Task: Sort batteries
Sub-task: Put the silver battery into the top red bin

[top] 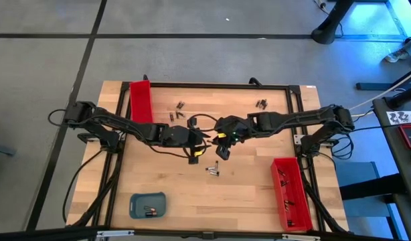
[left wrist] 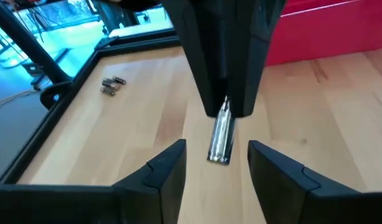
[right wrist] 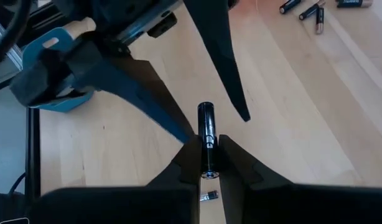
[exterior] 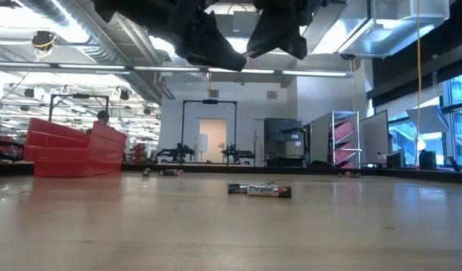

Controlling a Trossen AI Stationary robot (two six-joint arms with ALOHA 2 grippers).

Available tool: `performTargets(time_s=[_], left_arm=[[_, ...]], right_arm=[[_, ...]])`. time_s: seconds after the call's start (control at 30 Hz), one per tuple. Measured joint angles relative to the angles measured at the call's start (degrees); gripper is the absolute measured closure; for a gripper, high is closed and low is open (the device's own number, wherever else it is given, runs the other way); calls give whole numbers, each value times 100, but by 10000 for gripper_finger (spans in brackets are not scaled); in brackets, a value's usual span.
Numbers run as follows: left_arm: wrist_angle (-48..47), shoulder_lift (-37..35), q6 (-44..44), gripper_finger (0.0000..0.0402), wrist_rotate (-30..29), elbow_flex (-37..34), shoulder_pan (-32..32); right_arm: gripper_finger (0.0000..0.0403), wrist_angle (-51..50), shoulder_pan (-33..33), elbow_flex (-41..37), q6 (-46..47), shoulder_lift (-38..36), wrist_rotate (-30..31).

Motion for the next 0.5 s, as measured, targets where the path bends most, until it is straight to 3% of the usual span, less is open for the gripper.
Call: performTargets(time_s=[0.5], left_arm=[[431, 85, -371, 366, 19, -4, -229]], right_arm=[[372, 11, 13, 1, -39, -2, -185]])
